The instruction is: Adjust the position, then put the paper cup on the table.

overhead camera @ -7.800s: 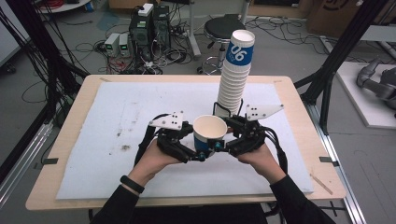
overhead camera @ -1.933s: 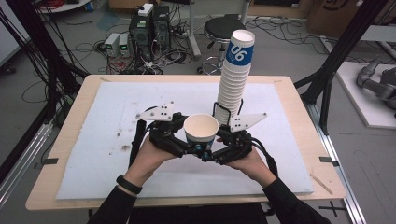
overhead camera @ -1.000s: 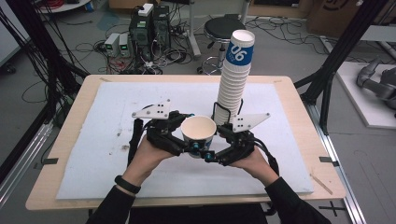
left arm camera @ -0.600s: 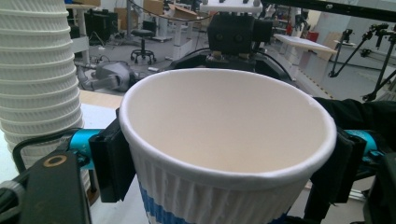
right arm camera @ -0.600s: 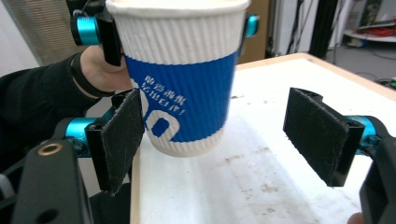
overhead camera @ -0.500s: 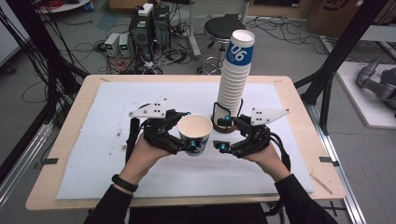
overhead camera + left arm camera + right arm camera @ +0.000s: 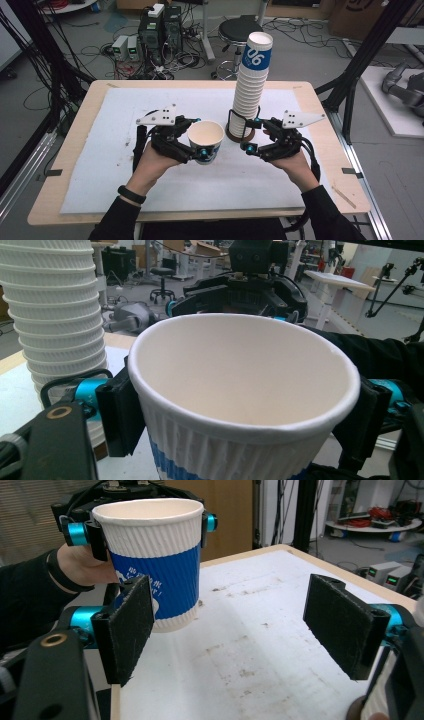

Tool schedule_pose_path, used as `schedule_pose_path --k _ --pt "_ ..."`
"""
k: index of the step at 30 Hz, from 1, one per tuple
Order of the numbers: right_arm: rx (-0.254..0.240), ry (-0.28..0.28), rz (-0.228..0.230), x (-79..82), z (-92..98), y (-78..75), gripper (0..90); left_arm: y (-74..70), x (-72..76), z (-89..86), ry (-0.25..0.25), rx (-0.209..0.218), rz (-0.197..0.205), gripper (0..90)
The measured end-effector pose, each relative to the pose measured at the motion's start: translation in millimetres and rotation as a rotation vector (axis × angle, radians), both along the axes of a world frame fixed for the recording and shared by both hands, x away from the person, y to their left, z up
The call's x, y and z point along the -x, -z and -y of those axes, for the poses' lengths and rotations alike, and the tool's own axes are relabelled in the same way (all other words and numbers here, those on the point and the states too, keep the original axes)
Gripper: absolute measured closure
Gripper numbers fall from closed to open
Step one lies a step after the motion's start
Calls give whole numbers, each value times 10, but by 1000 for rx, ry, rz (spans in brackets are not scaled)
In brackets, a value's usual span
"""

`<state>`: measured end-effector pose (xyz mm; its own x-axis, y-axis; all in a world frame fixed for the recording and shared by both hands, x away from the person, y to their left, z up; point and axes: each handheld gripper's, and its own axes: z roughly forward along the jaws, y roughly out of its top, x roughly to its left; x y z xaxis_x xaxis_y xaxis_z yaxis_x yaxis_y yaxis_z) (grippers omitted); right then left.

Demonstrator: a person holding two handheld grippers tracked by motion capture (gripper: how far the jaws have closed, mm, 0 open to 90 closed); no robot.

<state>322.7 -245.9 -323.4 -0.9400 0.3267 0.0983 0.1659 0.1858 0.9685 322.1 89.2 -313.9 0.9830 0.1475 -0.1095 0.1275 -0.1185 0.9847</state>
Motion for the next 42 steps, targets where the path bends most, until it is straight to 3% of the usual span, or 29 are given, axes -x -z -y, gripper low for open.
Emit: schedule_pose_path --k 20,42 --pt "-5 28 21 9 68 -25 208 -28 14 10 -1 5 6 218" --pt "-11 55 18 -41 122 -30 208 -22 -35 -246 -103 3 17 218"
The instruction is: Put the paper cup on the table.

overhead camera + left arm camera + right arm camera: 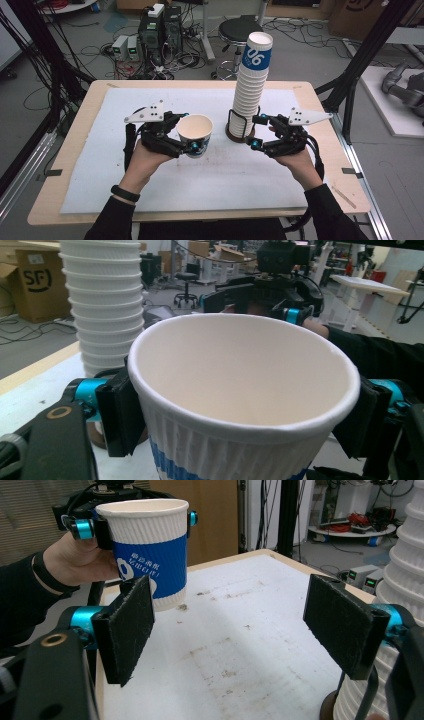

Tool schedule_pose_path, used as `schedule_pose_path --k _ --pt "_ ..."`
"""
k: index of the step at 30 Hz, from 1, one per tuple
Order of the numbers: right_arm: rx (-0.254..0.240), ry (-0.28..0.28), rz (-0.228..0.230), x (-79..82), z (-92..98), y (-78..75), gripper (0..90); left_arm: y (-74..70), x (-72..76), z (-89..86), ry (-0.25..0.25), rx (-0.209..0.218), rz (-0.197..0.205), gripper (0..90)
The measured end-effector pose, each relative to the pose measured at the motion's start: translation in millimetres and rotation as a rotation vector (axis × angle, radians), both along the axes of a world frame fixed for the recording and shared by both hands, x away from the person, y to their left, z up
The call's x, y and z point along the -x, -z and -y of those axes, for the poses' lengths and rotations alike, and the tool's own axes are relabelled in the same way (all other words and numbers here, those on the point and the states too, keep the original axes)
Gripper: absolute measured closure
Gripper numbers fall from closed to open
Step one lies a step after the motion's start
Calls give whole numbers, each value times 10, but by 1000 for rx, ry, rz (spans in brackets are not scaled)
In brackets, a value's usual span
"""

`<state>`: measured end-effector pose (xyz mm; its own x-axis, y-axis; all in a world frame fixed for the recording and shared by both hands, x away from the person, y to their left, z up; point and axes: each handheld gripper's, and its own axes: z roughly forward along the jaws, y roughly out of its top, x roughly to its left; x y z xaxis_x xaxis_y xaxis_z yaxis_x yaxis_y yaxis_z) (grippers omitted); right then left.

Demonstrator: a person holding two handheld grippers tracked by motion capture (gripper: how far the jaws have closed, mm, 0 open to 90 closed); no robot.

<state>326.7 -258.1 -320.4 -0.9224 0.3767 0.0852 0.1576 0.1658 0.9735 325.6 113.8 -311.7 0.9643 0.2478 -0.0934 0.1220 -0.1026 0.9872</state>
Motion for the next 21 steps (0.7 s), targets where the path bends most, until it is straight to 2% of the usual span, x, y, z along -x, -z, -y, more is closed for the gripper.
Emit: schedule_pose_path --k 21 --pt "6 10 -7 -13 15 3 208 77 -133 -410 -188 -7 19 217"
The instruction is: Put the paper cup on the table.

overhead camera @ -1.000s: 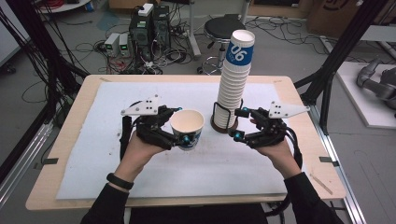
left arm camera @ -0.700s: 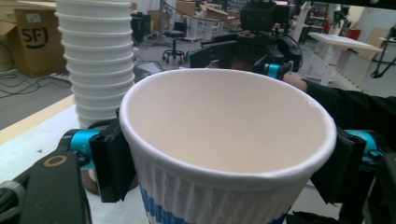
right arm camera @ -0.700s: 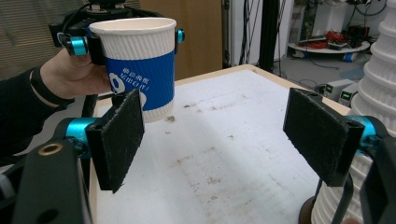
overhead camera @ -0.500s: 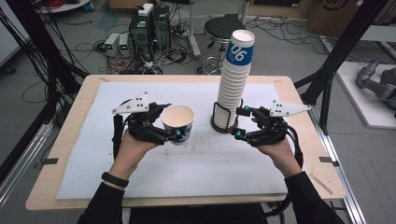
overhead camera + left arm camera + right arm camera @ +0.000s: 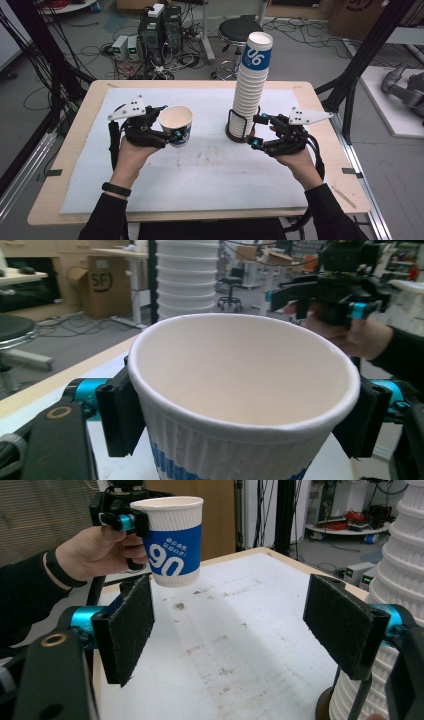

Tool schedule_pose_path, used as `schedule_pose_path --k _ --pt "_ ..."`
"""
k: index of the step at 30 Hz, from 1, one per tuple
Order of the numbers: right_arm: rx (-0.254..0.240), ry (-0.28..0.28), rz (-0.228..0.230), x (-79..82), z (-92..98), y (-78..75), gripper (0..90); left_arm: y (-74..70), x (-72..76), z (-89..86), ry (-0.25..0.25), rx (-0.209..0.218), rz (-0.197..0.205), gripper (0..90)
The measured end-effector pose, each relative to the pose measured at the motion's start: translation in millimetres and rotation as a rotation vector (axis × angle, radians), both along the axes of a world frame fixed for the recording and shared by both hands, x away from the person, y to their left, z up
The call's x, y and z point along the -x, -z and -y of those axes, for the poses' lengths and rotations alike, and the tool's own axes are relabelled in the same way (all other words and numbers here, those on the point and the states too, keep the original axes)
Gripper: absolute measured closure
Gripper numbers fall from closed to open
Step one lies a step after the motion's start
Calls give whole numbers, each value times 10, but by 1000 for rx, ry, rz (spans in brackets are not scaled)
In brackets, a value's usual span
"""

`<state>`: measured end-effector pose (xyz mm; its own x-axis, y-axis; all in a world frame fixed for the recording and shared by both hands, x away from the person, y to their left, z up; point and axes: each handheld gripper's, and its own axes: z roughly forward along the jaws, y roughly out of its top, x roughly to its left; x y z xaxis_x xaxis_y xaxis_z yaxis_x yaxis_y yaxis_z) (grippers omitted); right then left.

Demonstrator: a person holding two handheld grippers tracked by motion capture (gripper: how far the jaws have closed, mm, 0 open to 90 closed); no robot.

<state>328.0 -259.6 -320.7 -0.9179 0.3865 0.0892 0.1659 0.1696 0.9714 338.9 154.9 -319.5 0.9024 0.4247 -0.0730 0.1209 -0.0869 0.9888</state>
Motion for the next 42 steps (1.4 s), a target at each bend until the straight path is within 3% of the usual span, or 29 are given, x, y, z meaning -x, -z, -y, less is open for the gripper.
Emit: schedule_pose_path --k 5,19,25,36,42 --pt "1 1 0 0 2 0 208 40 -33 -109 -60 -16 15 217" --pt "8 3 -4 -10 -5 8 208 281 -158 -353 -287 -27 33 217" --pt "10 3 -8 -6 -4 8 208 389 -232 -403 -359 -10 16 217" --pt "16 11 -4 13 15 12 208 577 -366 -457 -407 0 8 215" --pt "16 14 1 16 21 20 208 693 -477 -467 -380 9 -22 215"
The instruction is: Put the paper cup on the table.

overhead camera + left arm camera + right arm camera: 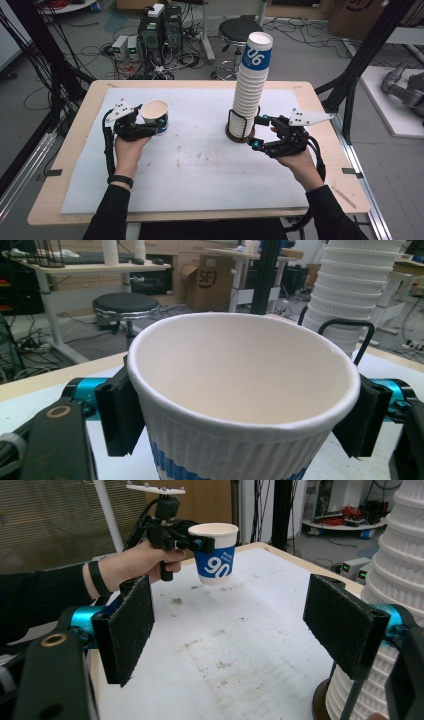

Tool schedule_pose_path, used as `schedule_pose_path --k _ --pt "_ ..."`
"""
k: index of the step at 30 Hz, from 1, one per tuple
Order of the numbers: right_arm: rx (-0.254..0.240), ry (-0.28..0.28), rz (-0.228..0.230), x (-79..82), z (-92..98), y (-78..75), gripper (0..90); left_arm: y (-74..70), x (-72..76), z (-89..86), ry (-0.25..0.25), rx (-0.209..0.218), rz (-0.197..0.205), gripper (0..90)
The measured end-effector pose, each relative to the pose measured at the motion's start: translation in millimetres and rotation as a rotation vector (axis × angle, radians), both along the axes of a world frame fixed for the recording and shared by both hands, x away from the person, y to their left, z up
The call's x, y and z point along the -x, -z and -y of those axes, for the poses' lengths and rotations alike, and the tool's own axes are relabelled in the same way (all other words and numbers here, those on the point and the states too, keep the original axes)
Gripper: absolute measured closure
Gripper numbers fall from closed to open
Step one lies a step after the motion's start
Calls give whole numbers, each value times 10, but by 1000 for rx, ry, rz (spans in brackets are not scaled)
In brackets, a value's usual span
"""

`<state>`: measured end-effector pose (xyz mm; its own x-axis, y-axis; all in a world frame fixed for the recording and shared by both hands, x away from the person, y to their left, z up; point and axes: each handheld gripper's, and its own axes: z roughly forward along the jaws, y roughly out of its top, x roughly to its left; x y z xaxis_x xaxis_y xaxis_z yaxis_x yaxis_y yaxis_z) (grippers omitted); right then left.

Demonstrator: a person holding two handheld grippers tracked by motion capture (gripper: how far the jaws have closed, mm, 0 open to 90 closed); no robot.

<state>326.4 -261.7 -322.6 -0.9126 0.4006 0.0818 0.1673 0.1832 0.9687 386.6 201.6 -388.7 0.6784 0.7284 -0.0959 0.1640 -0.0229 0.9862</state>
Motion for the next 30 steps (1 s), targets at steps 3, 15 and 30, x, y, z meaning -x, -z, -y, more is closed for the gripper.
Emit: schedule_pose_path --k 3,15,30 --pt "2 2 -3 2 8 6 209 73 -63 -9 2 -1 -10 215" --pt "9 8 -10 8 22 30 208 333 -214 -24 -23 -32 -37 219" --pt "16 8 -15 11 17 49 208 484 -296 16 -62 -66 -40 220"
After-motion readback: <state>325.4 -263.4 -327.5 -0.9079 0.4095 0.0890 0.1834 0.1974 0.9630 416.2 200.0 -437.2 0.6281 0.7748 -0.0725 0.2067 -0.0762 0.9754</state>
